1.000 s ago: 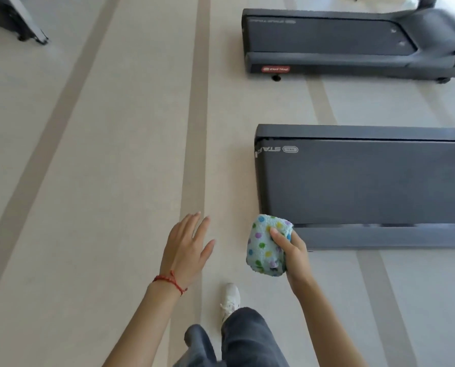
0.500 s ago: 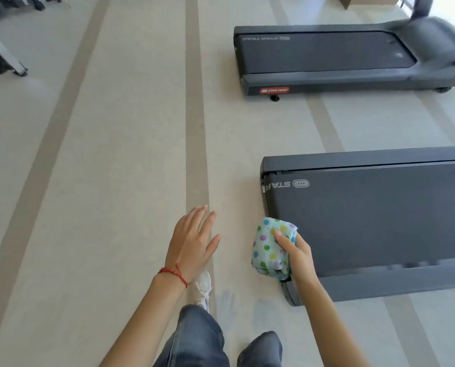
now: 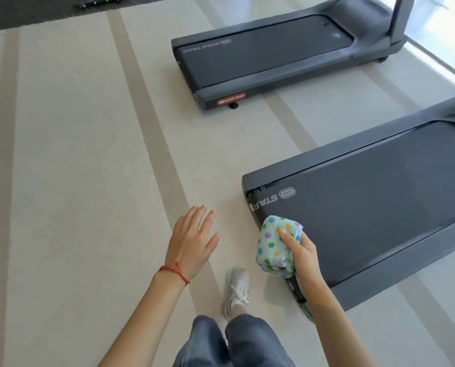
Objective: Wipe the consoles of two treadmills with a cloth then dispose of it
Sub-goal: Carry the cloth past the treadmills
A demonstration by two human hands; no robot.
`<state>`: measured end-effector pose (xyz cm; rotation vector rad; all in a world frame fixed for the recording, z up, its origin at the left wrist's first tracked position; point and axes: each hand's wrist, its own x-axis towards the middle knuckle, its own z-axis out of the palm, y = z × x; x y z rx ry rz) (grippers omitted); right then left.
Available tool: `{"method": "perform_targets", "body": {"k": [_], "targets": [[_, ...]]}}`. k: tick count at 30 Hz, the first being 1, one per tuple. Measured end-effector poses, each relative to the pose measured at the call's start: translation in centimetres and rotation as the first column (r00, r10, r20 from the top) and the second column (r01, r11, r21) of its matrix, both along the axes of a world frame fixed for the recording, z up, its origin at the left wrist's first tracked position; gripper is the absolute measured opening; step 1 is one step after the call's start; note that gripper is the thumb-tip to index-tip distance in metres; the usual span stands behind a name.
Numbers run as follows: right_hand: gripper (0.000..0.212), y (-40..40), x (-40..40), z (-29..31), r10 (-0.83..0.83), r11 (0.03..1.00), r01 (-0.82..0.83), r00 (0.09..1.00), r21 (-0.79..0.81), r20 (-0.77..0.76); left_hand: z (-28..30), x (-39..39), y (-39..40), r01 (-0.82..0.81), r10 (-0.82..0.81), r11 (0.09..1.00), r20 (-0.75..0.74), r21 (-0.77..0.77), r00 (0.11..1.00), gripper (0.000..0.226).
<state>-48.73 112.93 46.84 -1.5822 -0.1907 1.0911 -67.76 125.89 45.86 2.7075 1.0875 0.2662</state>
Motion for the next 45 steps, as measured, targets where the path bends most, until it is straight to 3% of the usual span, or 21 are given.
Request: {"method": "perform_targets", "body": {"k": [8, 18, 28, 32, 36, 45], "targets": [[0.017, 3.4, 6.1, 0.3, -0.196, 0.98, 0.196, 0.981, 0.044, -0.014, -0.3, 8.4, 6.5, 0.178, -0.178, 0.984, -0.042, -0.003, 0.983, 0.06], [0.02, 5.1, 13.2, 0.9, -0.487, 0.873, 0.487, 0.873, 0.008, -0.022, 1.1, 20.2, 12.3, 0.44, -0.439, 0.898, -0.049, 0.013, 0.897, 0.064], [0.021, 9.1, 18.9, 1.0, -0.763, 0.647, 0.763, 0.647, 0.01, -0.008, 1.0, 33.2, 18.2, 0.73, -0.729, 0.682, -0.036, 0.048, 0.683, 0.069], [0.016, 10.2, 20.6, 1.9, -0.851, 0.526, 0.85, 0.526, 0.021, -0.004, 1.7, 38.6, 20.0, 0.808, -0.813, 0.576, -0.013, 0.124, 0.582, 0.054], [0.011, 10.2, 22.2, 3.0, -0.904, 0.427, 0.903, 0.427, 0.046, 0.0, 2.1, 43.0, 20.2, 0.838, -0.846, 0.53, 0.018, 0.129, 0.533, 0.052], [0.009, 8.4, 29.6, 3.7, -0.944, 0.328, 0.939, 0.327, 0.1, 0.028, 2.3, 52.6, 18.3, 0.879, -0.893, 0.451, 0.071, 0.157, 0.445, 0.051]]}}
